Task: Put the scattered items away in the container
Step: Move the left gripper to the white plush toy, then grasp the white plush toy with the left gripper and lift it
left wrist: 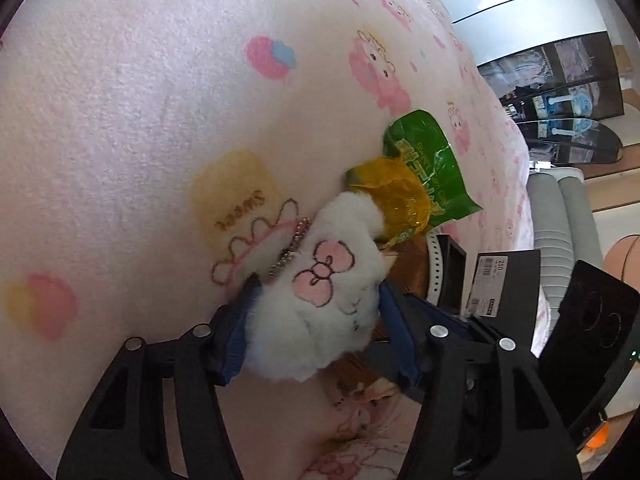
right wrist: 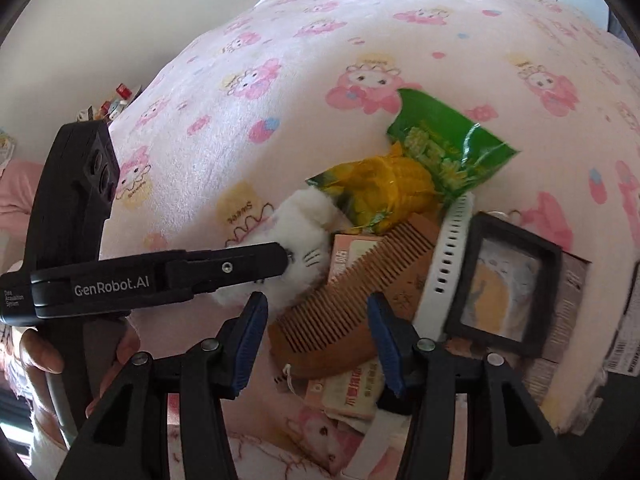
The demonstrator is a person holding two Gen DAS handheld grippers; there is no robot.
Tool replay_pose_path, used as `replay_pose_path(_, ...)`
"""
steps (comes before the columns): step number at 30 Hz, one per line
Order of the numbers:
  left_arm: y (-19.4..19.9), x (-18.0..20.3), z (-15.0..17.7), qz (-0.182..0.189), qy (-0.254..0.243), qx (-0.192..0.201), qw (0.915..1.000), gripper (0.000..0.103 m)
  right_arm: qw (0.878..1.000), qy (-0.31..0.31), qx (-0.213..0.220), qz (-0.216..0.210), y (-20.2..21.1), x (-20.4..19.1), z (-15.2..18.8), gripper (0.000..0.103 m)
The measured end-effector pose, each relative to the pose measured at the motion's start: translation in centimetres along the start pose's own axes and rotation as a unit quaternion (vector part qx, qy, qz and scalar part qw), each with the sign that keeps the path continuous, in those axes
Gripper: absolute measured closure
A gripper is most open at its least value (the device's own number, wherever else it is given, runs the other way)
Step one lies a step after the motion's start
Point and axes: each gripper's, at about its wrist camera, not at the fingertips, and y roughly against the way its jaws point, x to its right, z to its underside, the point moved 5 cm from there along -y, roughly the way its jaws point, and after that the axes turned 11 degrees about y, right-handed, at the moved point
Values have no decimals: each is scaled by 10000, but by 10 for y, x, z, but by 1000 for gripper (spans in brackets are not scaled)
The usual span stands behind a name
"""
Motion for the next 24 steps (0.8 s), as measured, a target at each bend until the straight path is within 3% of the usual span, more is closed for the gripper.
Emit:
replay_pose_path(1, -4, 2, 2, 192, 41, -159, 9997, 61, 9999, 23, 14, -106, -5, -2, -3, 54)
replay_pose_path(4, -1, 4, 4, 72, 62, -68, 9999, 65, 9995, 117, -69, -301, -19, -10, -8, 54)
replay_pose_path(7, 21, 16, 14, 347, 27, 71, 9994, 67, 9995, 119, 102, -270, -7, -15, -8, 56)
replay_pose_path(9, 42, 32, 27, 544, -142, 178, 9983, 67, 9980, -48, 283, -555, 12, -15, -7, 56)
replay_pose_path(12, 70, 58, 50, 779, -405, 369, 9955, 67, 9888, -546, 457, -1308, 47, -13, -1, 56)
replay_pose_path(14, 80, 77, 69, 868, -565, 402, 9938, 67, 9849, -625, 604, -1500, 74, -16, 5, 56)
replay_pose_path(20, 69, 144, 138, 1135, -1323, -21, 9847, 67, 9874, -577, 1185, -881, 160, -7, 61, 56)
replay_pose_path(24, 32, 189, 196, 1213, -1791, -577, 9746, 67, 9794, -1005, 1449, -988, 208, 28, 120, 56)
